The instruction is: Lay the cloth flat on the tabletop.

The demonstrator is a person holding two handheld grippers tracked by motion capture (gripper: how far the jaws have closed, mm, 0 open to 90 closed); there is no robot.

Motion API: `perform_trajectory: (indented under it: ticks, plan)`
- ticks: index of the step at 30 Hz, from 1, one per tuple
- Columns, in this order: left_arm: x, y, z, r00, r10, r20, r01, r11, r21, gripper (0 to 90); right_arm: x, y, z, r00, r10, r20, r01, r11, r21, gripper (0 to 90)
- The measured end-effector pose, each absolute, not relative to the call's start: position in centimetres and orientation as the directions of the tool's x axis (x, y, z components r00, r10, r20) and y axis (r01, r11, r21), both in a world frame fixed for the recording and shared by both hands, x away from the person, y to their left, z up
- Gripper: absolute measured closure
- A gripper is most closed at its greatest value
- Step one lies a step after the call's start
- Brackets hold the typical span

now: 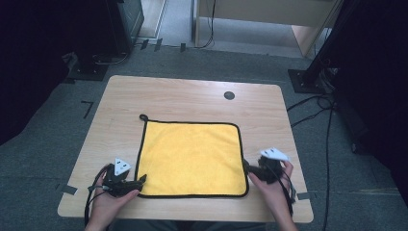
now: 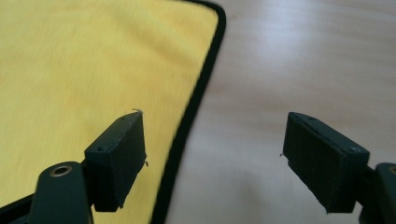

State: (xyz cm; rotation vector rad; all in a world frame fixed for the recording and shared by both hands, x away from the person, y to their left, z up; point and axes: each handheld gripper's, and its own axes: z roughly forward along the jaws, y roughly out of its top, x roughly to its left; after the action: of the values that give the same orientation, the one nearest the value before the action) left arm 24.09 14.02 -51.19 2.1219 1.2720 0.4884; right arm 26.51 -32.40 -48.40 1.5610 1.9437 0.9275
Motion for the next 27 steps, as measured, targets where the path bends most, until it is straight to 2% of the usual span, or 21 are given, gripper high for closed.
perform_trajectory:
  ticks: [5,8,10,12,14,18,21,23,27]
  plan:
    - [23.9,14.2,-51.2,0.470,0.883,0.003,0.654,-0.351,0.670,17.4,33.8,-29.9,-48.6,-0.259,0.966,0.000,0.643,0.172,0.746,28.7]
    - [23.8,14.2,-51.3,0.465,0.885,0.002,0.651,-0.344,0.677,17.4,37.2,-29.5,-49.7,-0.194,0.981,-0.027,0.658,0.151,0.738,34.4]
    - [23.7,14.2,-51.4,0.466,0.885,0.005,0.647,-0.345,0.680,17.5,39.3,-29.8,-50.6,-0.133,0.991,-0.030,0.671,0.113,0.733,35.3]
    - [23.7,14.3,-51.4,0.465,0.885,0.002,0.644,-0.340,0.686,17.5,40.4,-30.0,-51.3,-0.113,0.993,-0.038,0.686,0.106,0.720,34.7]
    - [23.6,14.3,-51.5,0.470,0.882,0.004,0.641,-0.344,0.686,17.5,41.1,-30.1,-51.6,-0.126,0.992,-0.025,0.680,0.104,0.726,32.7]
    - [23.8,14.3,-51.5,0.473,0.881,0.003,0.638,-0.345,0.688,17.2,41.4,-31.0,-51.6,-0.059,0.998,-0.036,0.690,0.067,0.721,30.6]
    - [24.0,14.3,-51.4,0.474,0.880,0.003,0.642,-0.348,0.683,16.2,41.6,-31.7,-51.5,-0.049,0.999,0.012,0.711,0.026,0.703,27.2]
    - [23.9,14.3,-51.4,0.465,0.885,-0.001,0.648,-0.340,0.682,16.3,41.5,-31.5,-51.2,-0.042,0.999,-0.010,0.710,0.037,0.704,28.3]
    - [23.4,14.6,-51.2,0.462,0.887,-0.011,0.654,-0.332,0.680,16.6,41.1,-29.3,-49.5,-0.114,0.993,0.016,0.655,0.063,0.753,29.3]
